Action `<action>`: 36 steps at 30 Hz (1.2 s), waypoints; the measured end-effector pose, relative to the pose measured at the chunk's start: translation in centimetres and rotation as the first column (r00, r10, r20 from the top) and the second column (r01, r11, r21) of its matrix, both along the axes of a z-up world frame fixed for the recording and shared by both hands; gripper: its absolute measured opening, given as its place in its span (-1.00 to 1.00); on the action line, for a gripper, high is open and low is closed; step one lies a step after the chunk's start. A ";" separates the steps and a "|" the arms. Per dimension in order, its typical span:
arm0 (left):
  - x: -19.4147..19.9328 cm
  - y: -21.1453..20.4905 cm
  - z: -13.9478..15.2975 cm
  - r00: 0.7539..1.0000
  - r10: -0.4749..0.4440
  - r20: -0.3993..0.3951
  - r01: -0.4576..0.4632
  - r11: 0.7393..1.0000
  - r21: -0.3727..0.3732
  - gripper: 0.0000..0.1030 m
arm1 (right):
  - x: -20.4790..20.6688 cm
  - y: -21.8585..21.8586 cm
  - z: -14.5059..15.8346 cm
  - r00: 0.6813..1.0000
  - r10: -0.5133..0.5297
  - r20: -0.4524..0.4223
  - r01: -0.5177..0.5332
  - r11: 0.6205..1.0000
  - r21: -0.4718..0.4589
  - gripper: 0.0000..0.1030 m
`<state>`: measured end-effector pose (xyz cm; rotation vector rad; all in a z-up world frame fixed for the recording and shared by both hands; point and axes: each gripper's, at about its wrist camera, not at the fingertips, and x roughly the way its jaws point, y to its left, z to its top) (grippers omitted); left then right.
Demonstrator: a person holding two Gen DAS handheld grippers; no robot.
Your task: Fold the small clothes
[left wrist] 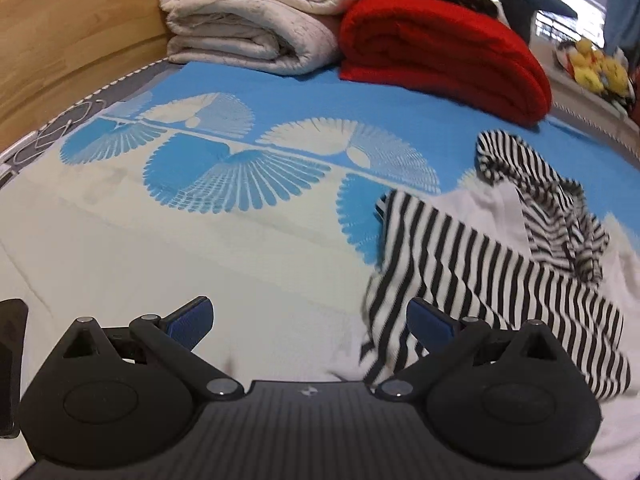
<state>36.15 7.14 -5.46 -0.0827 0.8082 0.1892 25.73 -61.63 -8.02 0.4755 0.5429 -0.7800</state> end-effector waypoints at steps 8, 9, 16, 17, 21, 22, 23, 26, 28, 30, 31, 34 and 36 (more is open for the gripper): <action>0.0 1.2 0.3 0.999 0.019 -0.029 -0.021 0.997 -0.076 0.99 | 3.3 27.0 8.5 0.767 0.635 -0.093 -0.618 0.690 -0.377 -0.82; 0.0 1.4 0.3 0.999 0.019 -0.029 -0.021 0.997 -0.080 0.99 | 3.0 30.8 7.9 0.682 0.720 -0.129 -0.708 0.604 -0.366 -0.70; -0.5 2.1 0.8 1.000 -0.007 -0.010 0.005 0.987 -0.160 0.99 | -3.1 40.5 3.5 0.344 0.860 -0.376 -0.930 0.257 -0.262 0.47; -0.6 1.9 1.0 1.000 -0.019 -0.002 0.018 0.986 -0.168 0.99 | -3.2 39.1 4.1 0.390 0.849 -0.356 -0.917 0.320 -0.239 0.53; -0.5 0.4 1.0 0.995 -0.094 0.018 0.095 0.974 -0.207 0.99 | -3.9 32.6 5.9 0.632 0.739 -0.235 -0.775 0.615 -0.149 0.60; -0.6 -0.4 0.9 0.992 -0.124 0.022 0.126 0.971 -0.202 0.99 | -4.0 30.8 5.9 0.691 0.693 -0.206 -0.721 0.682 -0.120 0.60; -0.7 -1.3 0.8 0.988 -0.153 0.026 0.155 0.971 -0.182 0.99 | -4.2 29.4 5.6 0.726 0.661 -0.192 -0.684 0.723 -0.098 0.59; -1.2 -4.2 0.4 0.971 -0.238 0.035 0.240 0.968 -0.077 0.99 | -4.3 27.1 3.7 0.781 0.599 -0.177 -0.615 0.786 -0.056 0.51; -1.5 -5.7 0.0 0.959 -0.281 0.032 0.282 0.959 -0.015 0.99 | -3.9 26.8 2.4 0.784 0.587 -0.204 -0.607 0.793 -0.052 0.49; -1.5 -6.6 -0.4 0.952 -0.304 0.023 0.304 0.953 0.015 0.99 | -2.8 27.0 1.4 0.768 0.594 -0.240 -0.621 0.782 -0.051 0.48; -1.5 -6.8 -0.7 0.951 -0.309 0.017 0.309 0.951 0.021 0.99 | -2.1 27.3 0.9 0.755 0.604 -0.255 -0.634 0.772 -0.047 0.48; -1.1 -7.2 -1.4 0.951 -0.310 0.001 0.310 0.950 0.032 0.99 | -0.9 27.8 0.4 0.731 0.623 -0.278 -0.659 0.751 -0.049 0.48; -0.8 -7.2 -1.7 0.951 -0.308 -0.003 0.308 0.950 0.041 0.99 | 0.0 28.2 0.1 0.718 0.631 -0.294 -0.672 0.738 -0.058 0.48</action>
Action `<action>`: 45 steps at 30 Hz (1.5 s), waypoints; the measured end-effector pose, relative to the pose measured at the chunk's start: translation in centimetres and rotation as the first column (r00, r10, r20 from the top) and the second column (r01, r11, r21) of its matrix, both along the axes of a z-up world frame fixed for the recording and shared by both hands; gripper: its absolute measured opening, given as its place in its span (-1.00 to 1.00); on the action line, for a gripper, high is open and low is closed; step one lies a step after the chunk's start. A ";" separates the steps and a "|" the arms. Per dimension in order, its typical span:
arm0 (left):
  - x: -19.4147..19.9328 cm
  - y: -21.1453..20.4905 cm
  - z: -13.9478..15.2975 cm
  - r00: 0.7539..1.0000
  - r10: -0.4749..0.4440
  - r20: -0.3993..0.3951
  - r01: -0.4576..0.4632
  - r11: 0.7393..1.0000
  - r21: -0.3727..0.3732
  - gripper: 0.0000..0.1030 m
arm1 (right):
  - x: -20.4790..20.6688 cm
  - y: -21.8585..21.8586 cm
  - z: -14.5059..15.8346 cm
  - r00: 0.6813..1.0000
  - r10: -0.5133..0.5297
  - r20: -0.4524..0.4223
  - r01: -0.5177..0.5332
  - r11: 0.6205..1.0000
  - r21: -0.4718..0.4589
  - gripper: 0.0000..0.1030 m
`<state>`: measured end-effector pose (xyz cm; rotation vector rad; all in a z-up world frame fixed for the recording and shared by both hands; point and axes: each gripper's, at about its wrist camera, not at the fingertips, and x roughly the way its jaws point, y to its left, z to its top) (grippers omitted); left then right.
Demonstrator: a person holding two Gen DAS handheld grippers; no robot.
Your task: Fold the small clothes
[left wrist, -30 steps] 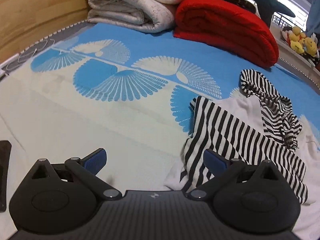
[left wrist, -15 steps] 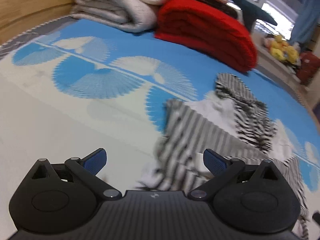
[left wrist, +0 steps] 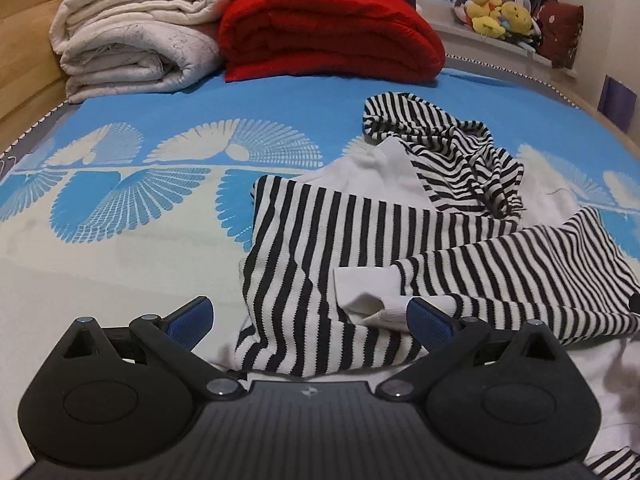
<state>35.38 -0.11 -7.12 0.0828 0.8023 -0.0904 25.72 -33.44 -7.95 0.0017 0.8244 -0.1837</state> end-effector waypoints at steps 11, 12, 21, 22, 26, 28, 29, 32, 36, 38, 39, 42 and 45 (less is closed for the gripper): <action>1.0 -0.9 -0.7 1.000 -0.025 -0.004 0.026 0.999 0.041 0.99 | 1.4 2.3 -1.9 0.992 0.071 -0.104 -0.072 0.997 0.000 0.30; 1.0 -1.0 -0.7 1.000 -0.030 -0.004 0.031 0.999 0.042 0.99 | 1.4 2.5 -2.0 0.990 0.083 -0.117 -0.083 0.997 0.006 0.30; 1.2 -0.8 -0.5 0.999 -0.033 -0.016 0.033 0.999 -0.005 0.99 | 1.2 3.5 -2.4 0.954 0.216 -0.209 -0.190 0.972 0.138 0.30; 1.3 -0.4 -0.2 0.999 -0.030 -0.021 0.029 0.998 -0.049 0.99 | 1.2 3.3 -2.1 0.952 0.228 -0.206 -0.196 0.967 0.162 0.30; 2.4 1.0 1.1 0.999 -0.022 -0.043 0.011 0.969 -0.248 0.99 | 1.3 0.0 0.8 0.987 0.136 -0.082 -0.112 0.963 0.244 0.31; 3.3 0.8 1.3 0.998 -0.035 -0.047 0.020 0.953 -0.301 0.99 | 1.8 -1.9 1.8 0.999 0.040 -0.005 -0.037 0.967 0.251 0.31; 3.7 0.3 1.3 0.997 -0.053 -0.050 0.035 0.951 -0.309 0.99 | 2.2 -2.8 2.0 1.000 -0.019 0.024 0.013 0.968 0.251 0.31; 5.1 -1.4 0.4 0.992 -0.095 -0.080 0.071 0.962 -0.265 0.99 | 3.4 -4.3 1.5 0.991 -0.121 0.056 0.100 0.952 0.289 0.31; 6.7 -2.6 -1.8 0.972 -0.129 -0.196 0.075 0.963 -0.258 0.97 | 5.3 -4.2 -0.3 0.992 -0.121 0.018 0.110 0.946 0.304 0.34; 6.8 -2.6 -2.1 0.970 -0.136 -0.204 0.083 0.965 -0.249 0.34 | 6.9 -3.9 -1.2 0.995 -0.096 0.006 0.091 0.959 0.267 0.41; 6.7 -2.7 -2.1 0.971 -0.136 -0.197 0.090 0.969 -0.229 0.14 | 7.7 -3.9 -1.8 0.995 -0.095 0.001 0.092 0.963 0.255 0.43; 6.5 -2.7 -1.7 0.979 -0.132 -0.157 0.100 0.975 -0.196 -0.43 | 9.8 -3.9 -3.9 0.993 -0.103 -0.051 0.112 0.969 0.222 0.43; 6.3 -2.8 -1.0 0.982 -0.144 -0.124 0.121 0.977 -0.175 -0.75 | 10.2 -2.4 -5.1 0.995 -0.097 -0.003 0.097 0.992 0.078 -0.04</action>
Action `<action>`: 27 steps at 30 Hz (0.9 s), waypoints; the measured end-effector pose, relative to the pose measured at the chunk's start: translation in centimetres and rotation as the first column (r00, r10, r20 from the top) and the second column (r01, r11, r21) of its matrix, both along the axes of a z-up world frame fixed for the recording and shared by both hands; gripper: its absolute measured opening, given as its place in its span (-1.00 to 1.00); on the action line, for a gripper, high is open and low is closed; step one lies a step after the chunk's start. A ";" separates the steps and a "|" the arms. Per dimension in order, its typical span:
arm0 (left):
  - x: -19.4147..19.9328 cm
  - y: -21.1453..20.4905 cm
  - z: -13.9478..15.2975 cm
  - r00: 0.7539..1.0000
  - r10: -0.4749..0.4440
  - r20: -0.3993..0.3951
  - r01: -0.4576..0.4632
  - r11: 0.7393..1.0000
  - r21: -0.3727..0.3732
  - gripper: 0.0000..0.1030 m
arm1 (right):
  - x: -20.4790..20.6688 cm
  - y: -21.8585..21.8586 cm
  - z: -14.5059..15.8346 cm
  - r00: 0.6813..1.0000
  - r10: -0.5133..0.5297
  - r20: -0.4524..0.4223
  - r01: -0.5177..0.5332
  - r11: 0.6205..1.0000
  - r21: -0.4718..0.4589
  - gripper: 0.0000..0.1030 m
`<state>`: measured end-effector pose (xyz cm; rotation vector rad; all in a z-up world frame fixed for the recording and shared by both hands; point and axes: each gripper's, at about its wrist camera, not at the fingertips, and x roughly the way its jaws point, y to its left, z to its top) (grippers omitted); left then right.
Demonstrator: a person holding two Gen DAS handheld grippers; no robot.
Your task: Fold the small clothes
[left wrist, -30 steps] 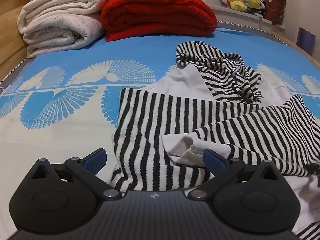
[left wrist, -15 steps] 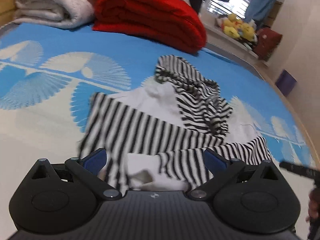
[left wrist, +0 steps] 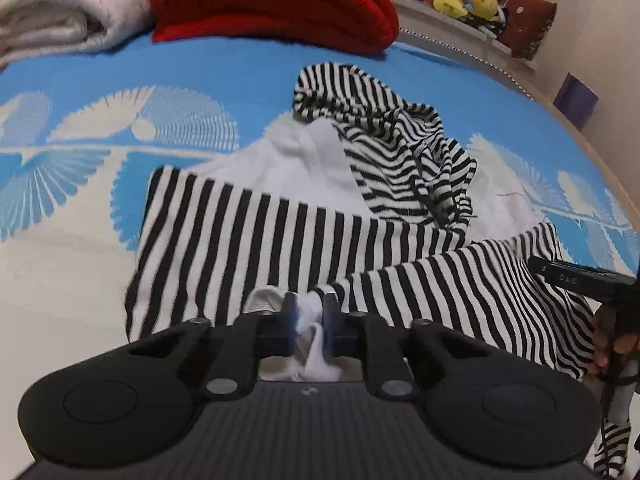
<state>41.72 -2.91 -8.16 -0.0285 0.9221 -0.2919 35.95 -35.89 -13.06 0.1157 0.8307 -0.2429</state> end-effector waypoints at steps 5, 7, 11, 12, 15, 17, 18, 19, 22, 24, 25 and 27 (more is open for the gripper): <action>-0.6 -0.8 0.9 0.998 -0.022 0.055 0.020 0.999 0.031 -0.84 | -0.4 0.0 0.4 0.999 -0.013 0.032 0.015 0.998 -0.063 -0.91; -1.1 -1.0 1.4 0.996 -0.030 0.084 0.026 0.999 0.046 -0.84 | -0.5 -0.2 1.0 0.998 -0.033 0.049 0.035 0.998 -0.048 -0.92; -1.6 -1.2 2.5 0.990 -0.038 0.136 0.032 0.998 0.048 -0.84 | -1.0 -0.2 2.6 0.996 -0.030 0.089 0.034 0.998 -0.048 -0.94; -1.7 -1.3 2.7 0.988 -0.040 0.147 0.033 0.998 0.051 -0.84 | -1.1 -0.2 3.0 0.995 -0.029 0.097 0.034 0.998 -0.046 -0.95; -2.0 -1.4 3.2 0.982 -0.050 0.182 0.038 0.997 0.066 -0.84 | -1.3 -0.3 3.8 0.993 -0.028 0.116 0.034 0.998 -0.050 -0.95; -1.9 -1.4 3.1 0.980 -0.052 0.190 0.038 0.996 0.080 -0.84 | -1.3 -0.6 4.0 0.992 -0.035 0.119 0.040 0.998 -0.042 -0.95; -1.8 -1.3 3.0 0.981 -0.048 0.189 0.033 0.996 0.086 -0.84 | -1.3 -0.7 4.0 0.992 -0.037 0.118 0.042 0.998 -0.040 -0.95; -1.6 -1.2 2.6 0.982 -0.043 0.184 0.026 0.995 0.096 -0.84 | -1.4 -0.8 3.9 0.992 -0.039 0.117 0.044 0.998 -0.040 -0.95; -0.6 -1.0 0.7 0.992 -0.027 0.125 0.006 0.986 0.168 -0.76 | -1.2 -0.8 3.1 0.995 -0.047 0.090 0.050 0.998 -0.031 -0.94; 0.3 -0.9 -1.3 0.999 0.017 0.044 -0.028 0.962 0.272 -0.64 | -0.7 -1.0 1.9 0.999 -0.053 0.000 0.053 0.999 0.002 -0.85; 0.7 -0.8 -2.2 0.999 0.033 0.007 -0.034 0.950 0.310 -0.40 | -0.6 -1.2 1.3 0.998 -0.048 -0.046 0.049 0.998 0.030 -0.61; 0.7 -0.5 -2.3 0.998 0.066 0.019 -0.068 0.939 0.337 0.09 | -0.6 -1.2 1.1 0.996 -0.052 -0.066 0.055 0.998 0.032 -0.23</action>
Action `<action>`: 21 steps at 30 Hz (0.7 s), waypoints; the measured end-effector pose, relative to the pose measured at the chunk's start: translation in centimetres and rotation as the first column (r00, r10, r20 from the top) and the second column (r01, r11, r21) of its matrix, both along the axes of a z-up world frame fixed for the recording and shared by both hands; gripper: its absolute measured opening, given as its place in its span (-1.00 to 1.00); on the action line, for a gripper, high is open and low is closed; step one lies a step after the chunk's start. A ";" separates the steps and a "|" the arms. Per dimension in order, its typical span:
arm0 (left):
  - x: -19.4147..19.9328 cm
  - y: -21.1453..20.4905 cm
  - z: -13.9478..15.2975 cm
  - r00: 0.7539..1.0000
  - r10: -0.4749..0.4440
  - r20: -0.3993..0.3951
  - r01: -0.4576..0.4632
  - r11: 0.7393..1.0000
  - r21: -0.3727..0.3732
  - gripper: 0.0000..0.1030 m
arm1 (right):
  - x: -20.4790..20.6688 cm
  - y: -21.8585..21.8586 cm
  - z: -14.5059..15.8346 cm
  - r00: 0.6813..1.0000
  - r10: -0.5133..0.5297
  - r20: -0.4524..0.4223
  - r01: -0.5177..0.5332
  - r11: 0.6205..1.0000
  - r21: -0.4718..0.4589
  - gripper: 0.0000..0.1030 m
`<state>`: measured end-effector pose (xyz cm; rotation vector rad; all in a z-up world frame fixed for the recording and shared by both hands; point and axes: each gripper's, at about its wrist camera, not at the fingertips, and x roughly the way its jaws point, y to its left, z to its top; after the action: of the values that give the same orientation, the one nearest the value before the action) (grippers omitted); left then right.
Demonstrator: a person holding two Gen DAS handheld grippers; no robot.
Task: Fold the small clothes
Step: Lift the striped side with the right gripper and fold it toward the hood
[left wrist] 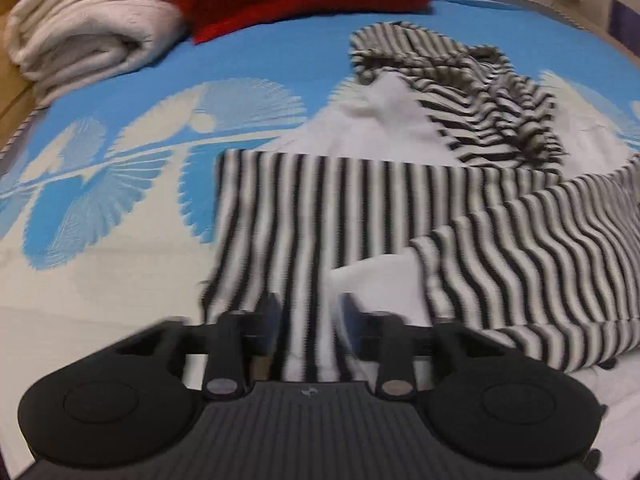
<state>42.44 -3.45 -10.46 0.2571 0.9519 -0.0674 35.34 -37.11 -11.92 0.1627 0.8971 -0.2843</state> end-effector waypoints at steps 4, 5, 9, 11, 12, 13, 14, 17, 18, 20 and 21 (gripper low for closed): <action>-0.7 -0.2 1.0 0.995 0.005 0.100 -0.010 0.999 0.050 1.00 | -0.5 -0.2 2.1 0.997 -0.007 0.083 0.003 0.999 0.047 0.16; -0.7 -0.5 0.6 0.995 -0.006 0.104 -0.004 0.996 0.092 0.99 | -0.6 -0.1 2.2 0.996 -0.001 0.088 -0.004 0.998 0.055 0.21; -0.3 -0.6 -1.1 0.998 -0.037 0.050 0.031 0.992 0.124 1.00 | 0.0 1.1 -0.9 0.996 0.075 -0.054 -0.075 0.997 -0.002 0.33; 0.2 0.9 0.1 1.000 0.011 0.028 -0.013 0.999 0.051 1.00 | -0.5 2.3 -0.5 0.993 0.118 -0.030 -0.121 0.987 -0.105 0.37; 0.3 2.1 1.3 0.999 0.039 0.036 -0.039 0.999 -0.002 1.00 | -0.5 2.4 0.3 0.990 0.137 -0.025 -0.139 0.984 -0.110 0.37; 0.2 3.4 2.7 0.996 0.075 0.055 -0.072 0.996 -0.060 1.00 | -0.8 2.3 1.5 0.990 0.141 0.019 -0.139 0.986 -0.097 0.38; 0.2 4.9 4.0 0.992 0.110 0.070 -0.102 0.989 -0.105 1.00 | -1.1 2.1 3.1 0.988 0.132 0.085 -0.127 0.990 -0.067 0.42; 0.0 9.6 6.6 0.967 0.229 0.108 -0.214 0.967 -0.135 1.00 | 0.6 2.0 7.2 0.970 0.144 0.193 -0.157 0.986 0.052 0.45; 0.0 10.6 6.9 0.958 0.261 0.118 -0.248 0.962 -0.111 1.00 | 2.0 2.6 8.2 0.965 0.163 0.206 -0.178 0.983 0.054 0.45; 0.2 12.6 6.8 0.941 0.313 0.126 -0.309 0.950 -0.053 1.00 | 6.1 4.4 9.6 0.951 0.219 0.218 -0.233 0.972 0.042 0.44; 0.4 13.4 6.5 0.936 0.331 0.116 -0.330 0.943 -0.032 1.00 | 8.5 5.5 9.9 0.945 0.244 0.216 -0.263 0.963 0.060 0.45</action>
<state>42.82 9.95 -3.97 0.0854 0.8638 0.2499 43.81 -31.58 -2.03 0.1531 0.7139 0.0134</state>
